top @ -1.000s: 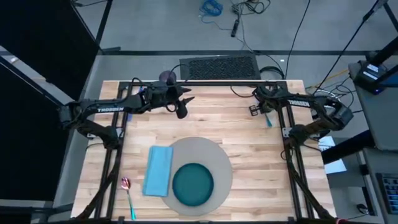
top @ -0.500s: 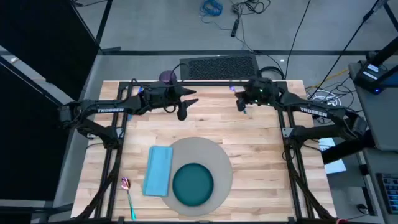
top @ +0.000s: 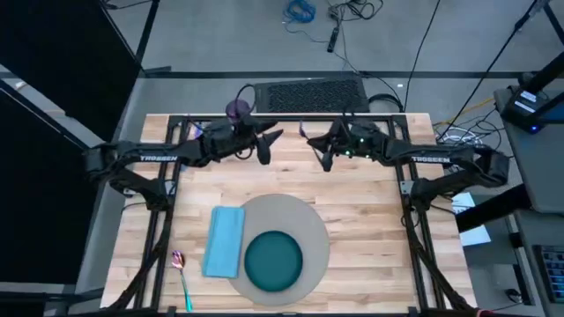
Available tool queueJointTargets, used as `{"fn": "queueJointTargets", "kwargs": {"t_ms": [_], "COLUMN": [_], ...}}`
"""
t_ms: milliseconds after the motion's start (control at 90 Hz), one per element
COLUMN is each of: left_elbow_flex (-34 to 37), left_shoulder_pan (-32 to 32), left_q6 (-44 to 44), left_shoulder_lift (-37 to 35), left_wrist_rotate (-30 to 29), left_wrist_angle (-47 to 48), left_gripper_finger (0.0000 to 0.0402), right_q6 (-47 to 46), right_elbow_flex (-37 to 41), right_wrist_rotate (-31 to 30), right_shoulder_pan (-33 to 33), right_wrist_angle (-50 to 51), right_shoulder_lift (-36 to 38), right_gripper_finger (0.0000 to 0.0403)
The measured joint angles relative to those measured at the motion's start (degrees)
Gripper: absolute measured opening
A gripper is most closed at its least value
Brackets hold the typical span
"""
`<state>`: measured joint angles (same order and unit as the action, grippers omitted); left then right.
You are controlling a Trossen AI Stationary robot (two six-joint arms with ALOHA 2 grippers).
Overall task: Set table place
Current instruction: Put the blue fork on the blue table napkin
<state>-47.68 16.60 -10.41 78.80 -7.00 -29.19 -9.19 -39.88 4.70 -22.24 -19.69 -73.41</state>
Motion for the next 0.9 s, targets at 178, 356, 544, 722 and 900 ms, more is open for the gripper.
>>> {"fn": "queueJointTargets", "kwargs": {"t_ms": [178,356,544,722,900], "left_elbow_flex": [-0.35,-0.37,-2.01,-4.63,-6.75], "left_shoulder_pan": [-1.16,-1.42,-1.40,-1.36,-1.39], "left_q6": [-0.86,-1.23,-1.22,-0.85,-0.96], "left_shoulder_lift": [2.75,6.43,9.84,12.89,14.84], "left_wrist_rotate": [-2.20,-3.03,-5.27,-5.15,-4.14], "left_wrist_angle": [-2.34,-6.58,-6.57,-6.52,-6.44], "left_gripper_finger": [0.0171,0.0171,0.0171,0.0171,0.0171], "right_q6": [0.89,1.12,1.14,1.32,1.60], "right_elbow_flex": [-0.02,-0.07,-0.09,-0.09,-0.09], "right_wrist_rotate": [-0.23,-0.21,-0.18,-0.18,-0.18], "right_shoulder_pan": [-0.04,-0.04,-0.04,-0.02,-0.04], "right_wrist_angle": [-5.29,-8.60,-8.88,-8.67,-8.37], "right_shoulder_lift": [-4.03,-6.47,-6.51,-6.51,-6.51], "right_gripper_finger": [0.0000,0.0000,0.0000,0.0000,0.0000]}}
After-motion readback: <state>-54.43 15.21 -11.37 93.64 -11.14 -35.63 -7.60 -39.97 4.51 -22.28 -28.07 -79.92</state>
